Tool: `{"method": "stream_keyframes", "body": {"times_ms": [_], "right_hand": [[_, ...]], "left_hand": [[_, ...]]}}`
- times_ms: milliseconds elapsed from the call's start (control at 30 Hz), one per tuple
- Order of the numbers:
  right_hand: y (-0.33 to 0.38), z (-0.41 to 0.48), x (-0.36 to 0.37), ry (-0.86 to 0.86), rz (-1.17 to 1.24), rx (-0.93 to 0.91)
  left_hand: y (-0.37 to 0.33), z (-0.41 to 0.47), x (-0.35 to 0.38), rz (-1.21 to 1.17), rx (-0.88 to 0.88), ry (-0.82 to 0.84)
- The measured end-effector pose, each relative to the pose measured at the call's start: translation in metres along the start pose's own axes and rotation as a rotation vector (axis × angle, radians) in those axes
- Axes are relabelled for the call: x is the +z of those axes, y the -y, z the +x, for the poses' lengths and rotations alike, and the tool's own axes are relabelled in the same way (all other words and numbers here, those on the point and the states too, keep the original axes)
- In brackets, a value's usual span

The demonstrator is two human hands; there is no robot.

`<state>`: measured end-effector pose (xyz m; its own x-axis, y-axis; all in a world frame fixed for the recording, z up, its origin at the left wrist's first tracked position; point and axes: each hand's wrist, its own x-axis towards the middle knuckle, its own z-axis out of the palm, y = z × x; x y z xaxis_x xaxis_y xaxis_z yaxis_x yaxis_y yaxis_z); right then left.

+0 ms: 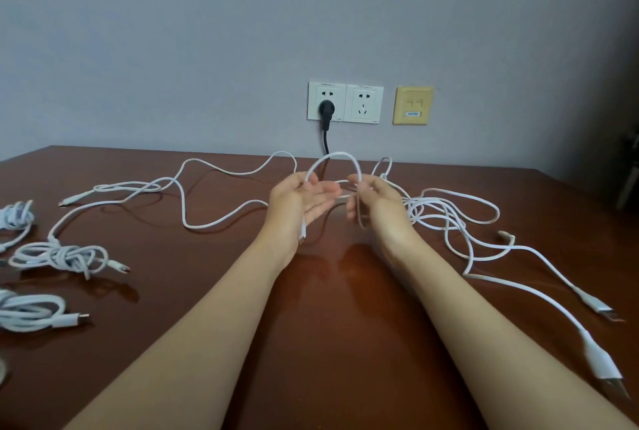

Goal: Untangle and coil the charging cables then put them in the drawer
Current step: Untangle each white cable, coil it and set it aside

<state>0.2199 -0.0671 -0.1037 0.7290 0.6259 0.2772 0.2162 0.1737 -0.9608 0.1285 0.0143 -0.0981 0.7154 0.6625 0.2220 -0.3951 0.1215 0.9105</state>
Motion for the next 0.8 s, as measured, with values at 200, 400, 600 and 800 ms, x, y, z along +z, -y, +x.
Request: {"method": "stream_keyframes", "body": {"times_ms": [200,400,600,800], "right_hand": [[-0.009,-0.009,-0.004,-0.037,-0.515,-0.187],[-0.01,-0.012,0.006,0.052,-0.739,-0.211],[0.001,-0.023,0.011,0.231,-0.965,-0.285],[-0.001,-0.022,0.005,0.218,-0.975,-0.349]], "left_hand": [[0.004,-0.001,-0.005,-0.103,-0.209,0.08],[0.013,0.002,-0.002,-0.046,-0.222,0.136],[0.011,-0.002,0.004,0.029,-0.152,0.024],[0.004,0.007,-0.011,-0.362,-0.156,-0.191]]}}
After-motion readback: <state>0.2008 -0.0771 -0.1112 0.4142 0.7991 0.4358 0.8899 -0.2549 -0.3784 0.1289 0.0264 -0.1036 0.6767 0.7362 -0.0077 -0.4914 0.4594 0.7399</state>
